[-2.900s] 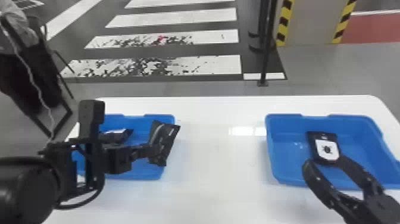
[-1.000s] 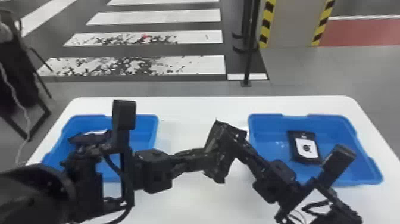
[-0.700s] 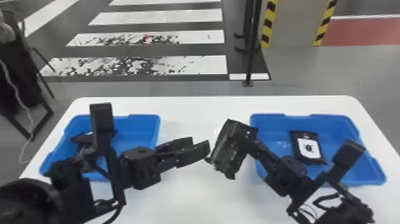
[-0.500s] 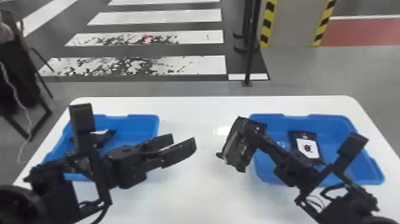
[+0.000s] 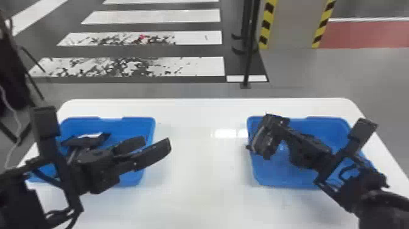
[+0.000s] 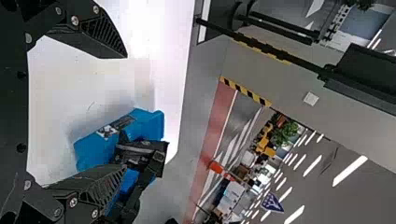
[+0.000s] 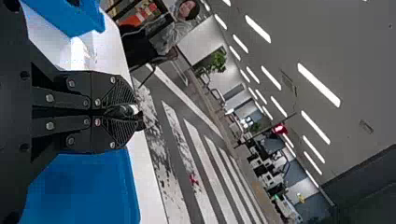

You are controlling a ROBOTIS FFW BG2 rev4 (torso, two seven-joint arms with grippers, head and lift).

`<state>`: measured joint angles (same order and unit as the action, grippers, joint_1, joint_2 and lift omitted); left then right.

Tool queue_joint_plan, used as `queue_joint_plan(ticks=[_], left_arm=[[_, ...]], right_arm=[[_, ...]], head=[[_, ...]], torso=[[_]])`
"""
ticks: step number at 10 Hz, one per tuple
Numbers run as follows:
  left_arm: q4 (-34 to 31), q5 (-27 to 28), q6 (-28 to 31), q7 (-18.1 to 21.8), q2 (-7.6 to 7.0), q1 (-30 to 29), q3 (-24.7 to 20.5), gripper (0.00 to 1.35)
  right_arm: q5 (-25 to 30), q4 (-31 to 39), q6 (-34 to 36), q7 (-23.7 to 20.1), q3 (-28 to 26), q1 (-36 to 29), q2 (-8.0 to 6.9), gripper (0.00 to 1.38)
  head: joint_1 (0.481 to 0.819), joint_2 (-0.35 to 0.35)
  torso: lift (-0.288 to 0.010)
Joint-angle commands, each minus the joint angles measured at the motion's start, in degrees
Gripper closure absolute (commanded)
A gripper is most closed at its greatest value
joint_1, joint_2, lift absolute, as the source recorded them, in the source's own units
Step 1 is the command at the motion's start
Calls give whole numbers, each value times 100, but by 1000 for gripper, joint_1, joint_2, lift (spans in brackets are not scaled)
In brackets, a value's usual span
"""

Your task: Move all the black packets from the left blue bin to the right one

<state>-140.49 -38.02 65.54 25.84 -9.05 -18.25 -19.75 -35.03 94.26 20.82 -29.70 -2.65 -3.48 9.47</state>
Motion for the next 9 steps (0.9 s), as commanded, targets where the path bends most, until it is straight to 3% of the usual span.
queue_joint_plan(ticks=[1,2,3,4,5,9], left_arm=[[-7,31,-1,0,0,-17,-105,225],[-7,66,-1,-9,0,-31,-219,225],[-7,214,27,-18,0,11,-390,225],[-7,340,112,-9,0,54,-607,225],[-7,340,154,-18,-27,68,-733,225],[-7,980,449,-18,-97,250,-1213,222]], right_arm=[[247,-293,-29,35,-203,137,-6,1200],[224,-377,13,35,-238,123,-6,875],[304,-335,-15,35,-261,39,-15,456],[510,-236,-141,43,-341,-144,-59,180],[612,-26,-352,70,-375,-439,-94,87],[1607,1845,-985,228,-672,-2197,-516,111]], head=[[695,18],[695,-3],[695,-7],[695,7],[695,17],[695,69]], torso=[[-154],[-154],[-154],[-154],[-154],[-154]])
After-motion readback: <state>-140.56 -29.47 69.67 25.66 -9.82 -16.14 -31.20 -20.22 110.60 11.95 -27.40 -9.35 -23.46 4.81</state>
